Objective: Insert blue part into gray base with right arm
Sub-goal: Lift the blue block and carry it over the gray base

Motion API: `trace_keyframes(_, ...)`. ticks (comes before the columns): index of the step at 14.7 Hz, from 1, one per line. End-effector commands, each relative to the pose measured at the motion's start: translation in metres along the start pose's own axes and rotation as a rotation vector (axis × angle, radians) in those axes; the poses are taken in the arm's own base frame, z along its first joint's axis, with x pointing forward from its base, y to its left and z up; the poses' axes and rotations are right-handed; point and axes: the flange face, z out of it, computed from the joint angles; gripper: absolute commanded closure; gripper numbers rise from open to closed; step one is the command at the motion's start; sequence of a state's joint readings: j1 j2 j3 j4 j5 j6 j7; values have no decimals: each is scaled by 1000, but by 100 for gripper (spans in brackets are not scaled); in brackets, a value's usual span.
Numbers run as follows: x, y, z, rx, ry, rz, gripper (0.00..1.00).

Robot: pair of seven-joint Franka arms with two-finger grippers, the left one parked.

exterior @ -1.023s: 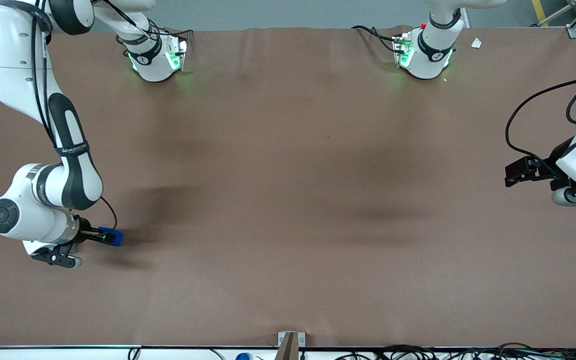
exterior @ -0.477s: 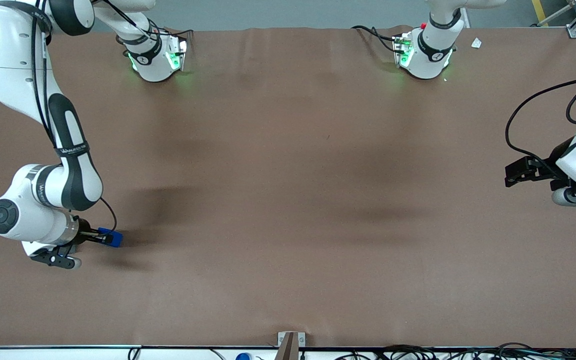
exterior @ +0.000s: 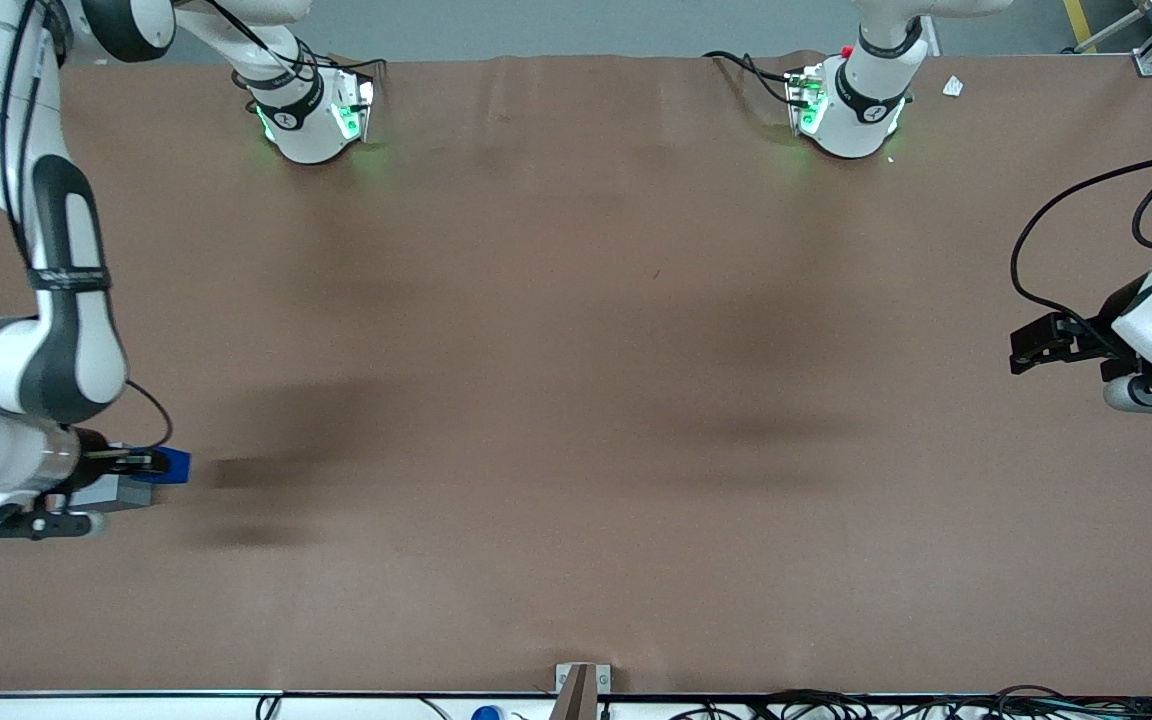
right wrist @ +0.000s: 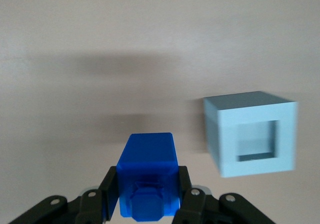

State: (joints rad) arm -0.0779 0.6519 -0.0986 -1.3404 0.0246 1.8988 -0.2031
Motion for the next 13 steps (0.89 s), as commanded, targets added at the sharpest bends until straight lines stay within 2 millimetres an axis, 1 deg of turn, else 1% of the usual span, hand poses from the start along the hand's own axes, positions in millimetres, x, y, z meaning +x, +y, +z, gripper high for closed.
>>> trace_keyframes(1, -4, 36, -10, -7, 14, -36, 100)
trace_keyframes(5, -4, 64, -11, -15, 47, -91, 100)
trace_keyframes(7, -3, 74, -10, -16, 54, -90, 100)
trace_keyframes(11, -2, 94, 5, -11, 61, -56, 100)
trace_keyframes(13, -2, 96, 10, -7, 58, -46, 100)
